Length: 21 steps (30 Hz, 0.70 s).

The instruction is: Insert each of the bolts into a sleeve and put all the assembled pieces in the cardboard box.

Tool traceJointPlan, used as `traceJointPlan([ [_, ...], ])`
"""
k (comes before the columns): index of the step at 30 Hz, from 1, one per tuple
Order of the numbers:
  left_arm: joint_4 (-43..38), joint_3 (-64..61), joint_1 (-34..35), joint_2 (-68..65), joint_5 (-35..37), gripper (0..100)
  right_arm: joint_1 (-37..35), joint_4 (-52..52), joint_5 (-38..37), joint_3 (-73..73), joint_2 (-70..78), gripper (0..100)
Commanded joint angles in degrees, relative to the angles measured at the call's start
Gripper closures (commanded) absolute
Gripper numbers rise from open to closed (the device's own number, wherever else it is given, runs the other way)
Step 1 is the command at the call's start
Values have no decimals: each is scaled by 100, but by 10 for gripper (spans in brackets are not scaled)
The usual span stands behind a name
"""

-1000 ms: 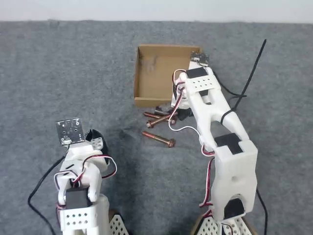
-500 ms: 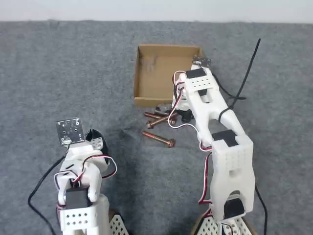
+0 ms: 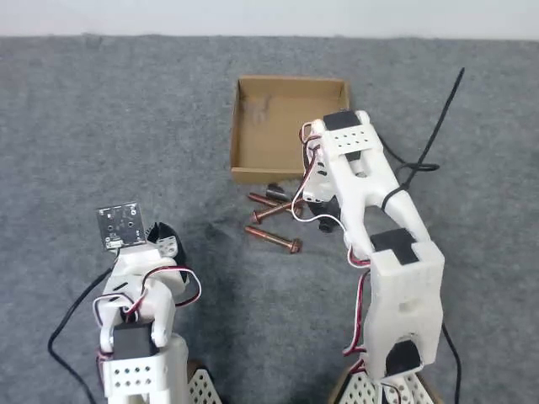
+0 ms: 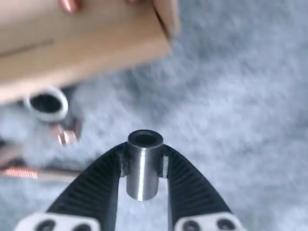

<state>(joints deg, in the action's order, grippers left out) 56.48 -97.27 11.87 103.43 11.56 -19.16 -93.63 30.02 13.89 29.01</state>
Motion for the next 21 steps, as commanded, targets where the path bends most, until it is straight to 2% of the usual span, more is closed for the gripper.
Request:
traceJointPlan([
  [1,9,57,0,-114,-53,988,40,-541,-132,88,-655,991],
  [7,9,57,0,-114,-53,988,92,-804,-615,-510,-1042,991],
  [11,9,57,0,-114,-53,988,286,-514,-677,-1187,-1534,991],
  [21,0,57,0,-114,-53,988,1253,400,-1600,-2769,-2369,991],
])
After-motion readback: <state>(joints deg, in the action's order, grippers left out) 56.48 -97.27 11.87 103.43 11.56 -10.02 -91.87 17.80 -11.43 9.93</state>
